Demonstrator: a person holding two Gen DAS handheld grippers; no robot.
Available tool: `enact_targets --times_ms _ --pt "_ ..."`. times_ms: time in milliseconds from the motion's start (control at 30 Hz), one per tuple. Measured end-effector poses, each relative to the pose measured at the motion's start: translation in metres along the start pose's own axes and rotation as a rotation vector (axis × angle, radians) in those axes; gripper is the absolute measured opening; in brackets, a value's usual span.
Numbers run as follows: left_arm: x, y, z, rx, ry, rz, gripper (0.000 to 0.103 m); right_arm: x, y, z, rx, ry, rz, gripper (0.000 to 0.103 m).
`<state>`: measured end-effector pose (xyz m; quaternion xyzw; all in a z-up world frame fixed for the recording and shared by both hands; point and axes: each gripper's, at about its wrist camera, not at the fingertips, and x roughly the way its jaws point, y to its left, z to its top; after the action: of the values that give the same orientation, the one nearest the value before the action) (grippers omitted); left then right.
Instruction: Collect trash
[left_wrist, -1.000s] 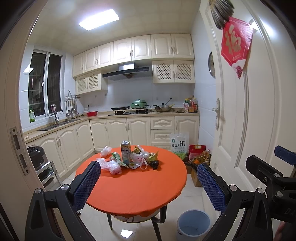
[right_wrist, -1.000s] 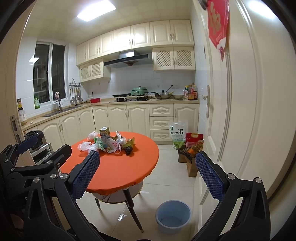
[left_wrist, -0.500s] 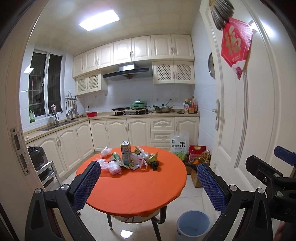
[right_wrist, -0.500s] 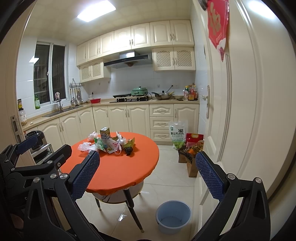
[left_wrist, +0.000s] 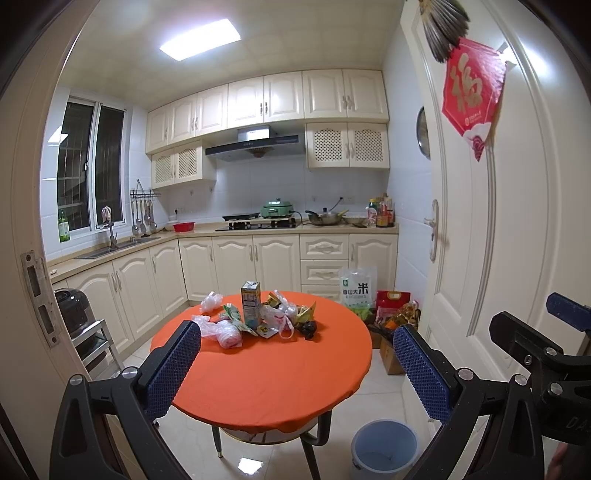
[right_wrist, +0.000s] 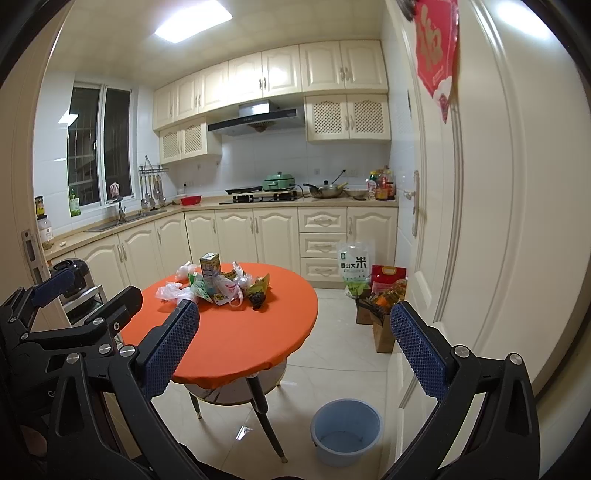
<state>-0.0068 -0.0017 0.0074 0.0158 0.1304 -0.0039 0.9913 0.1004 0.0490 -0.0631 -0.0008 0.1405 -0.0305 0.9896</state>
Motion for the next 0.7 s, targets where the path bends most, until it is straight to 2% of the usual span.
enact_targets --times_ms 700 --pt "-0.0031 0.0016 0.0006 -0.005 -0.002 0.0 0.102 -0.0005 0.0007 0.0009 0.001 0.001 0.003 0.103"
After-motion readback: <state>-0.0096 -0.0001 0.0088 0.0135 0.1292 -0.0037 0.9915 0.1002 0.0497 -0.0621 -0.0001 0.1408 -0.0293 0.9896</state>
